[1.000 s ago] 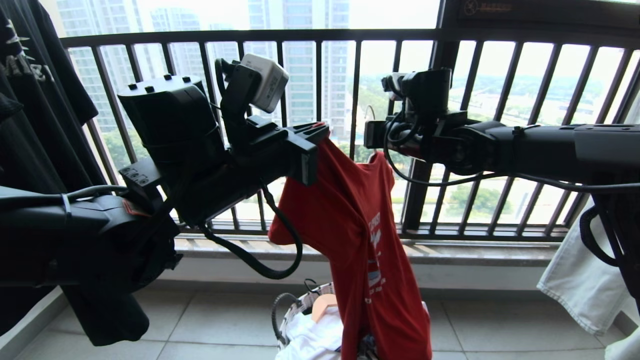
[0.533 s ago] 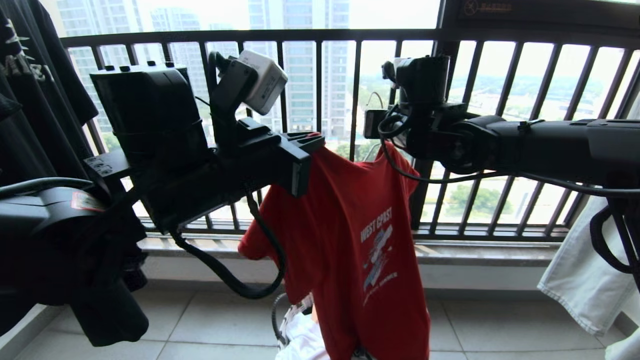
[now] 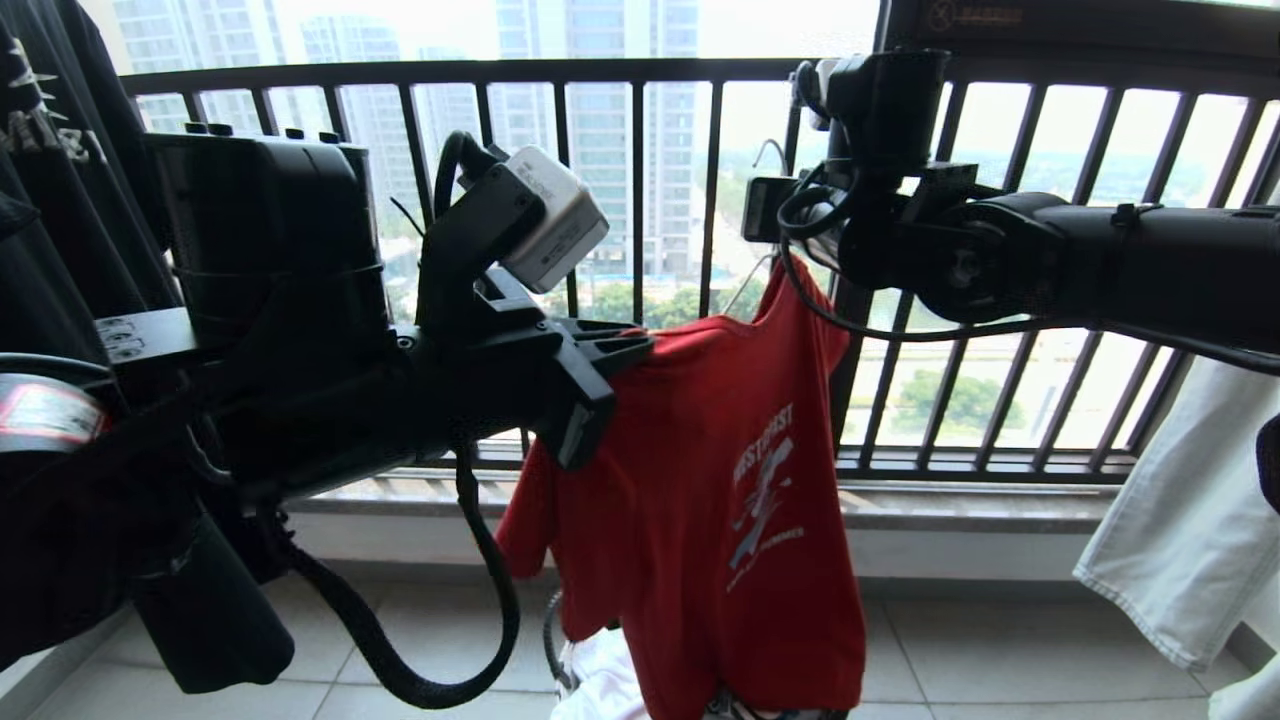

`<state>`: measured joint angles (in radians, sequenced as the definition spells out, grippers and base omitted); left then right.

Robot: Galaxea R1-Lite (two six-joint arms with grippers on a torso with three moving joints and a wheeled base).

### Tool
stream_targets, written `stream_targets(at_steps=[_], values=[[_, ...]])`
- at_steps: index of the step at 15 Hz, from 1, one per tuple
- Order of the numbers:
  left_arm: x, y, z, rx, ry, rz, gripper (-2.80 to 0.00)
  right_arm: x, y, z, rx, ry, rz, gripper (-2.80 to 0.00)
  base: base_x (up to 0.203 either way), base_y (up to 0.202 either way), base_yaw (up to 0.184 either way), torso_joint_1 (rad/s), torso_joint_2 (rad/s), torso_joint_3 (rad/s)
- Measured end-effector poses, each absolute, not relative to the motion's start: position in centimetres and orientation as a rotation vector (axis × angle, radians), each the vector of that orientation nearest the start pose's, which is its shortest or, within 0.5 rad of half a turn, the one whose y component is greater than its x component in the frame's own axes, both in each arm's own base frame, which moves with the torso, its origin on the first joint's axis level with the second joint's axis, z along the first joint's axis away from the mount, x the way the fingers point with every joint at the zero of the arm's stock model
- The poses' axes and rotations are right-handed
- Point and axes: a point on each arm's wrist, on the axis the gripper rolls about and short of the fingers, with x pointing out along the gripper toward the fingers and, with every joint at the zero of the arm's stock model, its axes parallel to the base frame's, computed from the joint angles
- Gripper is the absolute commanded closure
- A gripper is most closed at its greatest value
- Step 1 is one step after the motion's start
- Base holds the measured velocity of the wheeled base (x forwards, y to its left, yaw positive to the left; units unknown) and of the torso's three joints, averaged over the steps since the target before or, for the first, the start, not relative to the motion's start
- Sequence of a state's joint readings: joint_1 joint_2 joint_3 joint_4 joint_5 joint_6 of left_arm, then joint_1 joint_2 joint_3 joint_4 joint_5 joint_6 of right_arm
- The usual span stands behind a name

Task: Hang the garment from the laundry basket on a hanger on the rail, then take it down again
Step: Hang the clothes on the clothes rack

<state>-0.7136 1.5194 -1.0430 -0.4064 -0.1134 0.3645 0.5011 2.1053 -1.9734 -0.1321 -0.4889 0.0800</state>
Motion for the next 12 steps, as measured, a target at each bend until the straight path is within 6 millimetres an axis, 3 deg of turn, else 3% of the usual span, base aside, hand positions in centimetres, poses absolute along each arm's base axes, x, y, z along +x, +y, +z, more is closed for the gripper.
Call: stream_targets(at_steps=[1, 2, 3, 8, 12], values=[[20.2, -18.4, 28.1, 0.371, -0.077, -0.848, 0.00, 38.6, 19.9, 31.2, 0.083, -0.004, 0.012, 0.00, 0.000, 0.000, 0.000, 0.000, 0.00, 0.000], [19.8, -18.6, 28.2, 0.380, -0.088, -0.861, -0.63, 38.5, 19.9, 31.4, 0.086, -0.007, 0.012, 0.00, 0.000, 0.000, 0.000, 0.000, 0.00, 0.000], [19.4, -18.8, 28.4, 0.392, -0.103, -0.874, -2.80, 38.4, 19.9, 31.5, 0.088, -0.009, 0.014, 0.00, 0.000, 0.000, 0.000, 0.000, 0.00, 0.000], [18.9, -19.3, 28.6, 0.407, -0.125, -0.895, -2.80, 38.2, 19.8, 31.8, 0.095, -0.013, 0.010, 0.00, 0.000, 0.000, 0.000, 0.000, 0.00, 0.000], [19.7, -19.1, 28.4, 0.412, -0.115, -0.869, -2.80, 38.0, 19.8, 31.8, 0.116, -0.010, 0.009, 0.00, 0.000, 0.000, 0.000, 0.000, 0.00, 0.000]])
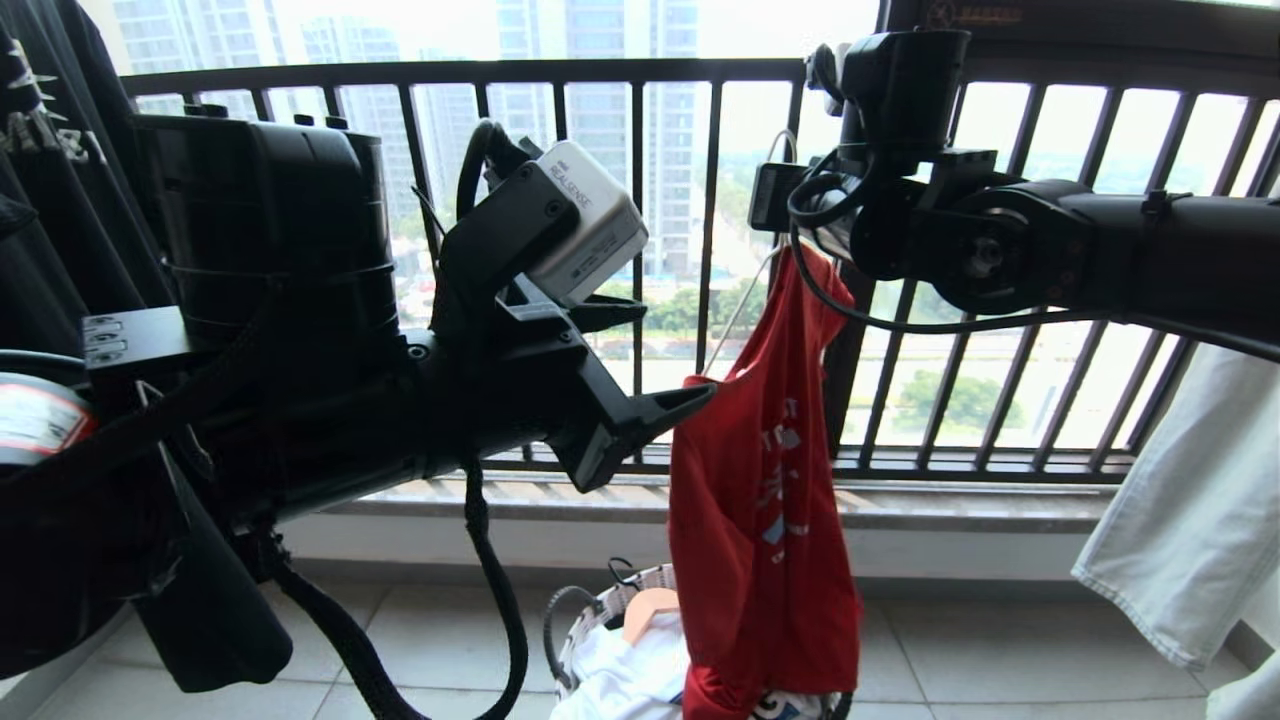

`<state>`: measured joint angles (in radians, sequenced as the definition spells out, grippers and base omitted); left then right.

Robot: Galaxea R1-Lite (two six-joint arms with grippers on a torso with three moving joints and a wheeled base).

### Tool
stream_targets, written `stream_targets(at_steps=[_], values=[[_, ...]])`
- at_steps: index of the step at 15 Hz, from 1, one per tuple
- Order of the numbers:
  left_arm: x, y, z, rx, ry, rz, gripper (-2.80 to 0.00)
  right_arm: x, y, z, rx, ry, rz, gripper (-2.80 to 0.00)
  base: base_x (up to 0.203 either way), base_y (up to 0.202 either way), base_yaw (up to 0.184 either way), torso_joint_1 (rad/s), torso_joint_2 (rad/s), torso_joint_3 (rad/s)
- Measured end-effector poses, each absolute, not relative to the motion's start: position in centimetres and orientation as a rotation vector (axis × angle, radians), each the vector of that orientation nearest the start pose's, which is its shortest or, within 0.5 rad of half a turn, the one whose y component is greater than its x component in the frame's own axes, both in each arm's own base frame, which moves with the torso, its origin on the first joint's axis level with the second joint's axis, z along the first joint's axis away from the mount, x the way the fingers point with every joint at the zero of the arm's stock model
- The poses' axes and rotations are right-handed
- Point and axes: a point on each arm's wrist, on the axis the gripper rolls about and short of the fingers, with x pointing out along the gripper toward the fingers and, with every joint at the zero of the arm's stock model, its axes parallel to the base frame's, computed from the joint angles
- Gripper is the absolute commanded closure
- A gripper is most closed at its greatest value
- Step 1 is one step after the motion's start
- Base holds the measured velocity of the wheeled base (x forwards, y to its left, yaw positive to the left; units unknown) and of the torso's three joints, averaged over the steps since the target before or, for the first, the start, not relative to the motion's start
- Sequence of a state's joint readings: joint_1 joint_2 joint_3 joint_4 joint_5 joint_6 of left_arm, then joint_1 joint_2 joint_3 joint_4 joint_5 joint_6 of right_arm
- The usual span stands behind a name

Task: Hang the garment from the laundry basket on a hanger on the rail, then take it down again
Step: Hang the clothes on the clothes rack

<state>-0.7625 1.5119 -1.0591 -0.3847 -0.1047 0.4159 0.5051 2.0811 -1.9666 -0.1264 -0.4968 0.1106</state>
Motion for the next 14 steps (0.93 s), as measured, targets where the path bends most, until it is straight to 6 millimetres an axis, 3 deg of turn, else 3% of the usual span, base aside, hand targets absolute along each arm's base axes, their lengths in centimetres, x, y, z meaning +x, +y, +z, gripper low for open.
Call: stream_targets(at_steps=[3, 4, 14], values=[[20.9, -17.9, 28.3, 0.379, -0.087, -0.807, -2.80, 37.9, 19.8, 31.9, 0.118, -0.013, -0.004, 0.00, 0.000, 0.000, 0.000, 0.000, 0.00, 0.000], [21.4, -17.5, 28.2, 0.356, -0.070, -0.788, 0.00, 37.9, 19.8, 31.9, 0.118, -0.012, -0.011, 0.00, 0.000, 0.000, 0.000, 0.000, 0.00, 0.000], [22.1, -12.1, 26.2, 0.143, 0.095, -0.604, 0.00, 36.7, 19.3, 32.1, 0.079, 0.000, -0.081, 0.00, 0.000, 0.000, 0.000, 0.000, 0.00, 0.000]])
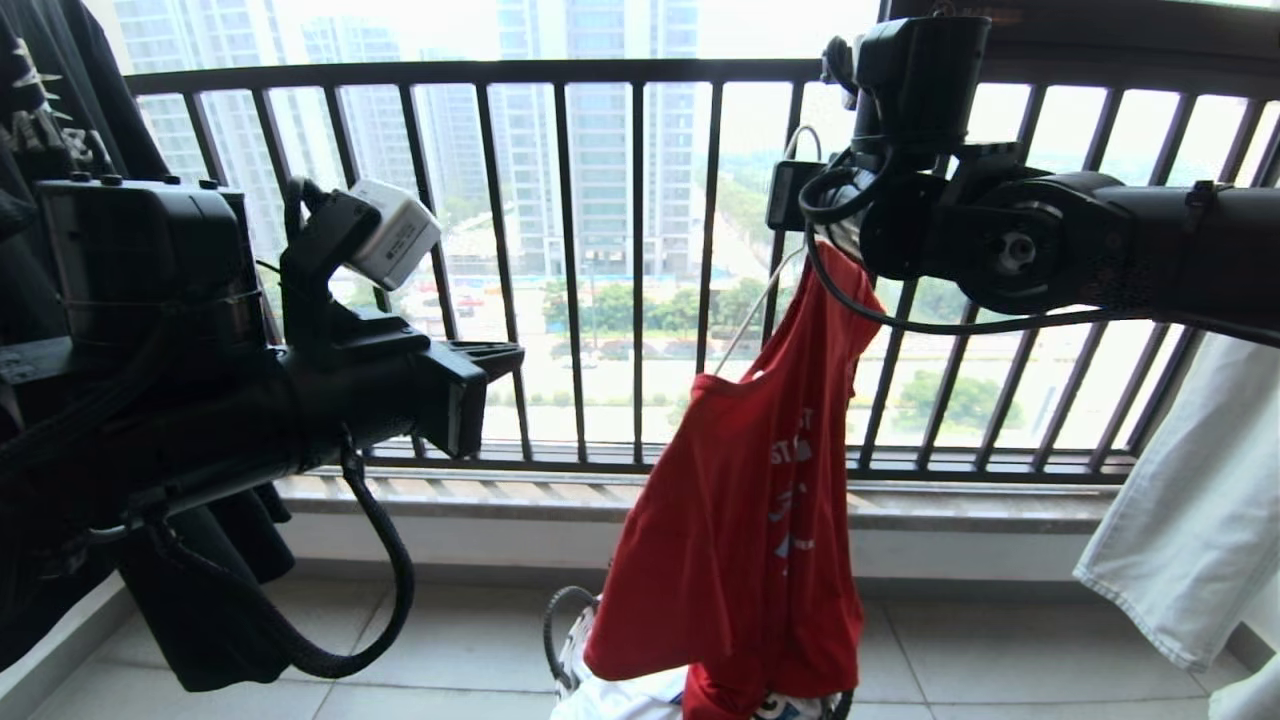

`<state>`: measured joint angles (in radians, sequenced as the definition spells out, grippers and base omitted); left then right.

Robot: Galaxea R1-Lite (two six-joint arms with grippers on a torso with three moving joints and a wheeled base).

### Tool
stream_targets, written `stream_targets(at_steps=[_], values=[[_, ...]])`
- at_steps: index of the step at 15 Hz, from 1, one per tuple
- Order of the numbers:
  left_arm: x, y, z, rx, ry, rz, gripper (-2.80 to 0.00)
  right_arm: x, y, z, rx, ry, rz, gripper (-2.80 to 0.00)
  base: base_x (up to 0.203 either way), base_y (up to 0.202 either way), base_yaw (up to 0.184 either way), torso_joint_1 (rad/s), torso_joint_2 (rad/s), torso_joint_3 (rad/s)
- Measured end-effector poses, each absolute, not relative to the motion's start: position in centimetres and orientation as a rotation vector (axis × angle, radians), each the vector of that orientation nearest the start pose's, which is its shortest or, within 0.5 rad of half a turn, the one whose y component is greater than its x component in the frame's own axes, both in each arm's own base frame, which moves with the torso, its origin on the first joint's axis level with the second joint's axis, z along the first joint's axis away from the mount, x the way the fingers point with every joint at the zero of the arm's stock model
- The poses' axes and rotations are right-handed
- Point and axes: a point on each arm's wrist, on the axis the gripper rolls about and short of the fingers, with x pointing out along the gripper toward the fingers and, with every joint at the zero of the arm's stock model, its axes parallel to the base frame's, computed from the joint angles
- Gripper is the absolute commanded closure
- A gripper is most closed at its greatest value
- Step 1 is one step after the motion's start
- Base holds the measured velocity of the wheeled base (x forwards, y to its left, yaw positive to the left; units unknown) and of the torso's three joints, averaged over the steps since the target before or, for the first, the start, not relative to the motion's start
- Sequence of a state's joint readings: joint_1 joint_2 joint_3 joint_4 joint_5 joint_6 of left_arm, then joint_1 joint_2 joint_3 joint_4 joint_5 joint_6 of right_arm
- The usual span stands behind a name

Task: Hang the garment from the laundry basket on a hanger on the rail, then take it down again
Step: Hang the clothes on the clothes rack

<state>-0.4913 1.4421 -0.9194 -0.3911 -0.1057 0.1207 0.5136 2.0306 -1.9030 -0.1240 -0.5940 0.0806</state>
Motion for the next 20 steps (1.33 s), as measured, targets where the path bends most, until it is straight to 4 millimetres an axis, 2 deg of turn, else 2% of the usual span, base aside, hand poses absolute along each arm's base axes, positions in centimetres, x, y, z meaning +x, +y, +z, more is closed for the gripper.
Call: stream_targets(at_steps=[5, 10, 13, 16, 20], values=[[22.4, -11.5, 26.8, 0.131, 0.076, -0.581, 0.00, 34.4, 18.7, 31.7, 0.054, 0.049, 0.023, 0.00, 0.000, 0.000, 0.000, 0.000, 0.00, 0.000], [21.6, -11.1, 27.4, 0.130, 0.054, -0.582, 0.00, 31.4, 17.6, 33.9, 0.076, 0.012, 0.056, 0.00, 0.000, 0.000, 0.000, 0.000, 0.00, 0.000], [21.3, -11.1, 27.5, 0.125, 0.049, -0.600, 0.00, 29.2, 16.9, 35.4, 0.093, -0.014, 0.161, 0.00, 0.000, 0.000, 0.000, 0.000, 0.00, 0.000], [20.5, -11.2, 27.5, 0.075, 0.055, -0.733, 0.00, 27.3, 16.2, 36.5, 0.104, -0.036, 0.303, 0.00, 0.000, 0.000, 0.000, 0.000, 0.00, 0.000], [18.5, -12.1, 27.9, -0.062, 0.089, -0.895, 0.00, 26.6, 16.4, 36.9, 0.108, -0.047, 0.328, 0.00, 0.000, 0.000, 0.000, 0.000, 0.00, 0.000]])
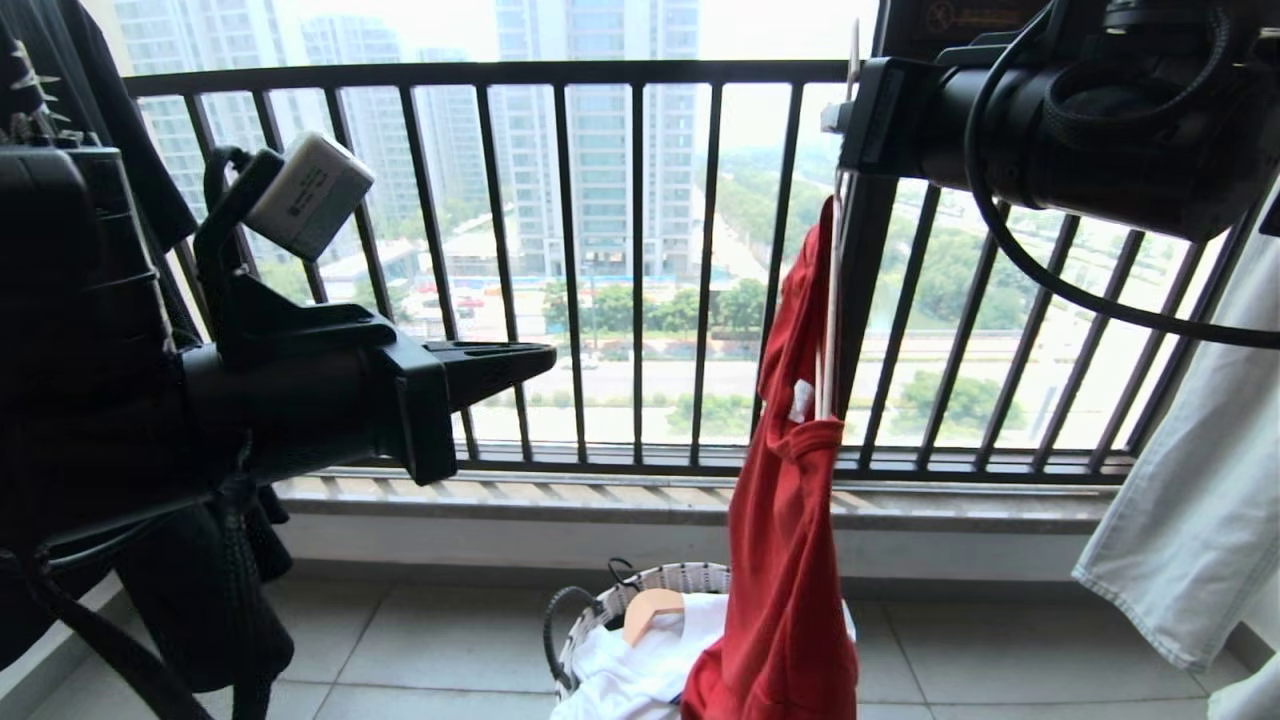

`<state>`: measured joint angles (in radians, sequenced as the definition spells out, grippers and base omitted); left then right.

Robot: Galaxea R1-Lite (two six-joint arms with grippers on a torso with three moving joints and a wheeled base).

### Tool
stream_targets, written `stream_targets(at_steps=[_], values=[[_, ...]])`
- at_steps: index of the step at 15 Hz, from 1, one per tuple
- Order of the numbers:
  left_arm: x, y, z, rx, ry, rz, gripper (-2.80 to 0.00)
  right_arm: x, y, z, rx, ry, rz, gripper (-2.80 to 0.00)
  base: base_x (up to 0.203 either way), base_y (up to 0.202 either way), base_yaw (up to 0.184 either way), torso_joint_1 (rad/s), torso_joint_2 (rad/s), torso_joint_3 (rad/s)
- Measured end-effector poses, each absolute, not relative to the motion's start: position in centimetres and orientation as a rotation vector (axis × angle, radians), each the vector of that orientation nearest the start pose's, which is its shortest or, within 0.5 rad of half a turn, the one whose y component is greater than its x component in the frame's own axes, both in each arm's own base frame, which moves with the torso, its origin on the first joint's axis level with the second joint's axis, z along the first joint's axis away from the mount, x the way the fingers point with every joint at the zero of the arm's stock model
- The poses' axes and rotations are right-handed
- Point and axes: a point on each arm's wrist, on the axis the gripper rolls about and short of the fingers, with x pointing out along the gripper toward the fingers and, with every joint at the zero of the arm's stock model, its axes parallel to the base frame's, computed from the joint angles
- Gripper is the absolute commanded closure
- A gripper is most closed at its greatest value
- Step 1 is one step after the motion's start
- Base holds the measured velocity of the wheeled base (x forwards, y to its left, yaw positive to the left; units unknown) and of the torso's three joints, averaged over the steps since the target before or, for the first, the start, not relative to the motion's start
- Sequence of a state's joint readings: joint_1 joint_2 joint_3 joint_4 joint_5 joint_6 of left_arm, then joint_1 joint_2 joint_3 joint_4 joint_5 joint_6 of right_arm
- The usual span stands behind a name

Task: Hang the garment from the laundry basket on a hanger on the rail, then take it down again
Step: Hang the clothes on the clothes rack

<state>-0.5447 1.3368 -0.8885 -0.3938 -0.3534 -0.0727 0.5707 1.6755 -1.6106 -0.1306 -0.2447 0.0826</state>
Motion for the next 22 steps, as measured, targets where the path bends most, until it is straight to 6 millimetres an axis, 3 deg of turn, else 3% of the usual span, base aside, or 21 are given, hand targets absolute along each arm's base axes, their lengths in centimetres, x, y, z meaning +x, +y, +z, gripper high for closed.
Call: stream_targets(at_steps=[5, 10, 14, 15, 22], values=[[16.8, -14.6, 27.6, -0.153, 0.113, -1.028, 0.00, 27.2, 18.1, 36.7, 0.110, -0.046, 0.316, 0.00, 0.000, 0.000, 0.000, 0.000, 0.00, 0.000], [17.2, -15.6, 26.2, -0.086, 0.137, -1.037, 0.00, 29.5, 20.5, 37.2, 0.135, -0.091, 0.107, 0.00, 0.000, 0.000, 0.000, 0.000, 0.00, 0.000], [17.5, -15.7, 25.4, -0.041, 0.141, -1.030, 0.00, 31.2, 22.7, 36.1, 0.064, -0.087, -0.050, 0.00, 0.000, 0.000, 0.000, 0.000, 0.00, 0.000], [17.6, -15.6, 25.4, -0.034, 0.140, -1.022, -2.80, 31.4, 23.4, 35.5, 0.038, -0.076, -0.073, 0.00, 0.000, 0.000, 0.000, 0.000, 0.00, 0.000], [19.1, -15.7, 24.7, -0.025, 0.122, -0.988, -2.80, 31.9, 25.4, 33.8, -0.003, -0.044, -0.078, 0.00, 0.000, 0.000, 0.000, 0.000, 0.00, 0.000]])
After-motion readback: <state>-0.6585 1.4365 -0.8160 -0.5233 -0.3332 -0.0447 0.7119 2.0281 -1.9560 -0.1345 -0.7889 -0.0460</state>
